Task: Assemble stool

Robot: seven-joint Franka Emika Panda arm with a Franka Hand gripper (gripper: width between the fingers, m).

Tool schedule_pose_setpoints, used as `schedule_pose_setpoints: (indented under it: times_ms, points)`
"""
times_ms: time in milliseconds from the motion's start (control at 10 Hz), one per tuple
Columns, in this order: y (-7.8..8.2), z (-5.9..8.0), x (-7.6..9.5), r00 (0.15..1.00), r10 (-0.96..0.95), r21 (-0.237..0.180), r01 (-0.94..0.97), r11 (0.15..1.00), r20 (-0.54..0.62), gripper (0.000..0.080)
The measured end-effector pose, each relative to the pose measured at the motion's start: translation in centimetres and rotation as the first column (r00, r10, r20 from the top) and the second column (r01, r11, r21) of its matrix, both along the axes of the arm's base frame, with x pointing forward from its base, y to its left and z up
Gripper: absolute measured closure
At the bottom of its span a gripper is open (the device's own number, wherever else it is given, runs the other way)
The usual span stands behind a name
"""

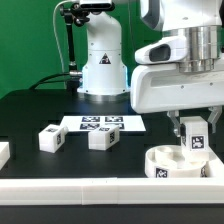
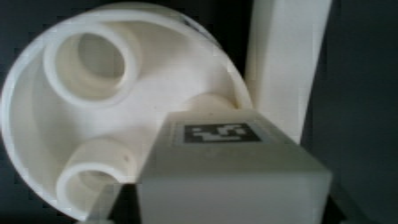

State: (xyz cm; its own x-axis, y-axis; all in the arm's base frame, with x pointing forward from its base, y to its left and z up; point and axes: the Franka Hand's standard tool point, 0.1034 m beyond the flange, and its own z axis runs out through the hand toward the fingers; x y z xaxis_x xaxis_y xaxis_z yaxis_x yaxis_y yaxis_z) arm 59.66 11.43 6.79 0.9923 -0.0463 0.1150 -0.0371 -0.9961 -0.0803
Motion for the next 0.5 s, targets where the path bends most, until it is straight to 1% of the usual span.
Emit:
schedule_pose_setpoints:
  times_ms: [300,500]
  points:
    - [-0.02,0.08,0.15,0.981,-0.195,0.032,0.195,0.98,-0.012,0.0459]
    - [-0.03,0.11,0.19,0.957,-0.289,0.048,0.29,0.956,-0.023,0.0459]
